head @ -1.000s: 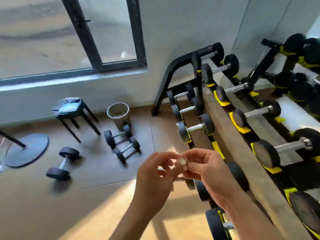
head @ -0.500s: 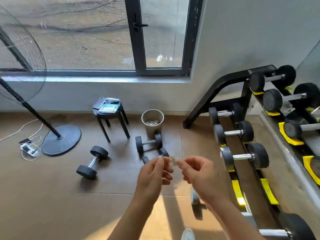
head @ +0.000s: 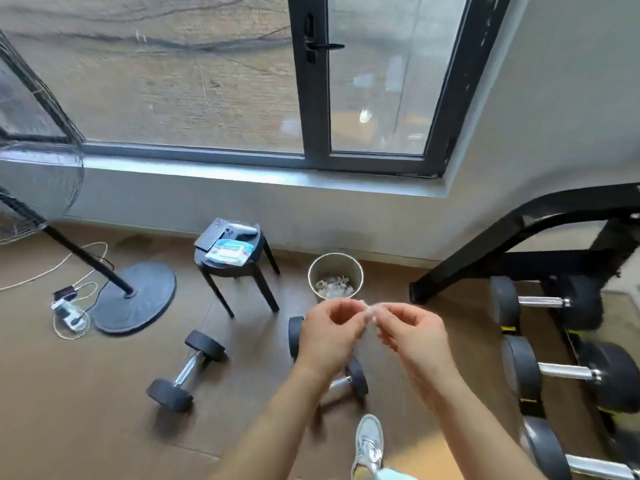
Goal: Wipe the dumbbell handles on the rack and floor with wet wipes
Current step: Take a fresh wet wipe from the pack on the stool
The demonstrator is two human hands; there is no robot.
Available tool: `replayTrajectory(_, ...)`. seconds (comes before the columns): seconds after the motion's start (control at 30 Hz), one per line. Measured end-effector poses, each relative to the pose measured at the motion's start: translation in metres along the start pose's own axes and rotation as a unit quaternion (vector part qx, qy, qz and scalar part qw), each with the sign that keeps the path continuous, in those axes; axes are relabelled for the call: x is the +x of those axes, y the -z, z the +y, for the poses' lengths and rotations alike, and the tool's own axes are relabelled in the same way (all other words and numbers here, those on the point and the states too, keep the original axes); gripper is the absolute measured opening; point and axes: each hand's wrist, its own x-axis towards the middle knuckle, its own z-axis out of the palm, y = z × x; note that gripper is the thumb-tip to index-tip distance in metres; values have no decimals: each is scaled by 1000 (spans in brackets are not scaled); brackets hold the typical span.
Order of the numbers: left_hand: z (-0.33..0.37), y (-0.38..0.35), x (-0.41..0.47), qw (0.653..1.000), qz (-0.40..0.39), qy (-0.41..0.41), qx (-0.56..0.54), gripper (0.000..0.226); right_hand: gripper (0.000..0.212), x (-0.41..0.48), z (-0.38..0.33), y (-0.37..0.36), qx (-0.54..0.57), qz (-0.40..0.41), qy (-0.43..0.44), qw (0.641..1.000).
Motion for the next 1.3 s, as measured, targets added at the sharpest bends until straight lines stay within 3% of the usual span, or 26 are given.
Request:
replayTrajectory(0.1, 2, -10, 85, 999, 22, 42, 0, 35, 7, 94, -6, -13, -1, 22, -32, 999)
replayTrajectory(0.17, -1, -10, 128, 997, 33, 61, 25, 39, 12, 157, -1, -23, -12, 16, -31, 999)
replayTrajectory(0.27, -8, 1, 173, 995, 59, 60, 48, 41, 53, 243, 6, -44, -5, -45, -147, 988)
replayTrajectory(0.33, -19, 15, 201, 994, 68, 70, 45, 39, 64, 281, 14, -57, 45, -67, -221, 972)
replayTrajectory(0.47, -57, 64, 253, 989, 80, 106, 70, 42, 45, 323, 39, -92, 46, -49, -244, 968)
replayTrajectory(0.63, -119, 151, 337, 973, 116, 187, 73, 37, 24, 360, 82, -174, -51, -97, -249, 962)
replayTrajectory(0.77, -169, 239, 412, 957, 103, 175, 209, 28, 36, 399, 127, -271, -248, -139, -149, 947)
replayTrajectory(0.97, -249, 343, 504, 899, 84, 77, 422, 51, 48, 443, 190, -410, -443, -246, 60, 860)
replayTrajectory(1.1, -291, 377, 549, 895, 79, 48, 436, 50, 46, 479, 242, -473, -512, -212, 164, 816)
replayTrajectory(1.3, -336, 380, 551, 898, 46, 22, 438, 52, 60, 509, 280, -507, -654, -189, 209, 702)
